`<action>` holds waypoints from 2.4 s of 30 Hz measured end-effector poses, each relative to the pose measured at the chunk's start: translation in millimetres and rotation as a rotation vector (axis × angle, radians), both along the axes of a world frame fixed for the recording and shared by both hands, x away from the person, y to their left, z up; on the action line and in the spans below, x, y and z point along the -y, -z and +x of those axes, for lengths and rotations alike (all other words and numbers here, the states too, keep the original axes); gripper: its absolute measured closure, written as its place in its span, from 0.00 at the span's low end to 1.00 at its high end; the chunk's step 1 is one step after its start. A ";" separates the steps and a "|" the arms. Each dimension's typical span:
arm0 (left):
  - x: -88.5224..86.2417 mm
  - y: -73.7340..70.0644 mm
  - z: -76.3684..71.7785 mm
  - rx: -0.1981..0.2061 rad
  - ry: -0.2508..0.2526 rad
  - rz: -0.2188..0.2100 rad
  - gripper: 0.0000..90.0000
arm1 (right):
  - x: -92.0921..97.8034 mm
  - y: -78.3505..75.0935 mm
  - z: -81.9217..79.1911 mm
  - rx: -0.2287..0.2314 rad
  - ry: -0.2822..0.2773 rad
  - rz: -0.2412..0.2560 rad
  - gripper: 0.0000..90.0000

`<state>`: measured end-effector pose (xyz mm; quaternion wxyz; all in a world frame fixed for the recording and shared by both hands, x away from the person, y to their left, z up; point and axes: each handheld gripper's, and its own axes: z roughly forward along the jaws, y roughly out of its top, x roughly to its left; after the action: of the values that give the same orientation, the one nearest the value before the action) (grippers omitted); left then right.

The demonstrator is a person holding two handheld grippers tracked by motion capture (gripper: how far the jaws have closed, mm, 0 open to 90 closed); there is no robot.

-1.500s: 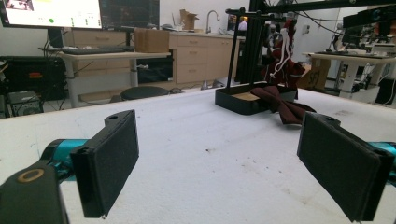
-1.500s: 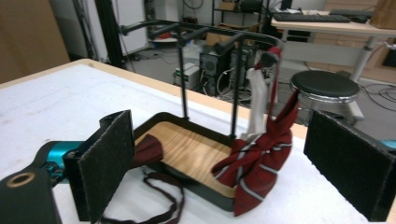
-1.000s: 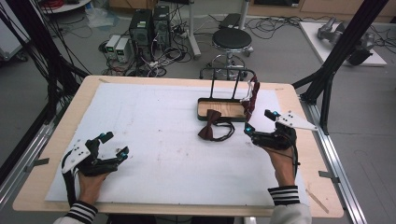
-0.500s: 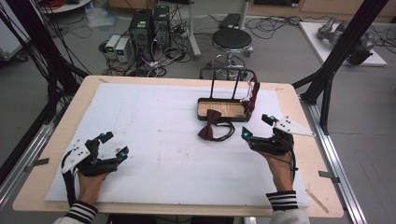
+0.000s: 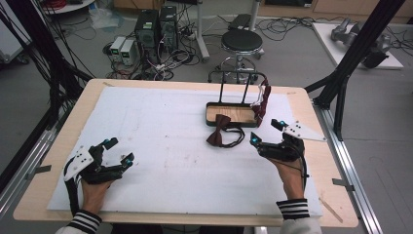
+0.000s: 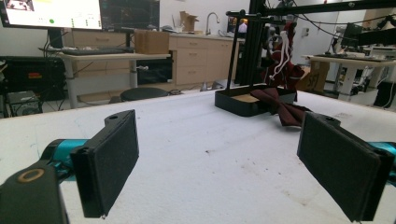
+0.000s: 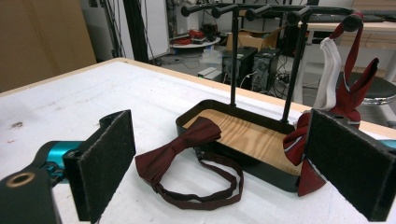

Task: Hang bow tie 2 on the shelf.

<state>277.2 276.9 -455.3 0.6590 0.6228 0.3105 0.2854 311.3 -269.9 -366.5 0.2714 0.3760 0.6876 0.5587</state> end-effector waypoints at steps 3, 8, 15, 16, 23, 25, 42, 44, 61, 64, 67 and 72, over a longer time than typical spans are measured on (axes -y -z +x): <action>0.0 0.0 -0.1 -0.001 -0.001 -0.002 0.15 | -1.5 0.1 1.5 -0.003 -0.001 -0.002 0.09; -0.6 0.1 0.0 -0.004 0.000 -0.012 0.15 | -9.1 0.0 5.6 -0.019 -0.011 -0.001 0.09; -1.0 0.2 0.1 -0.002 0.001 -0.016 0.15 | -20.2 -2.9 12.0 -0.051 -0.023 0.005 0.09; -1.1 0.2 0.1 -0.002 0.002 -0.017 0.15 | -22.6 -3.3 13.0 -0.059 -0.024 0.003 0.09; -1.8 0.1 -0.3 -0.002 0.004 -0.015 0.15 | -39.8 -3.4 23.4 -0.109 -0.050 -0.025 0.09; -2.2 0.2 -0.3 -0.001 0.004 -0.016 0.15 | -45.1 -3.9 26.8 -0.120 -0.054 -0.037 0.09; -3.6 0.4 -0.6 -0.001 0.004 -0.027 0.15 | -87.1 4.4 56.1 -0.241 -0.082 -0.134 0.10; -3.8 0.4 -0.6 -0.001 0.004 -0.027 0.15 | -88.8 4.9 57.9 -0.245 -0.086 -0.142 0.10; -3.7 0.3 -0.8 0.002 0.004 -0.027 0.15 | -104.3 25.5 78.9 -0.365 -0.113 -0.239 0.16; -3.9 0.4 -0.8 0.004 0.004 -0.028 0.15 | -105.9 29.2 81.9 -0.387 -0.112 -0.248 0.17; -4.1 0.4 -0.9 0.005 0.004 -0.030 0.15 | -108.2 32.8 84.9 -0.412 -0.106 -0.263 0.17; -4.2 0.5 -1.1 0.006 0.004 -0.029 0.15 | -112.4 38.2 89.0 -0.448 -0.088 -0.280 0.21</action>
<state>276.1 281.2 -455.8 0.6696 0.6128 0.3113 0.2813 400.4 -157.5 -404.7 0.1374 0.4185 0.8169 0.3723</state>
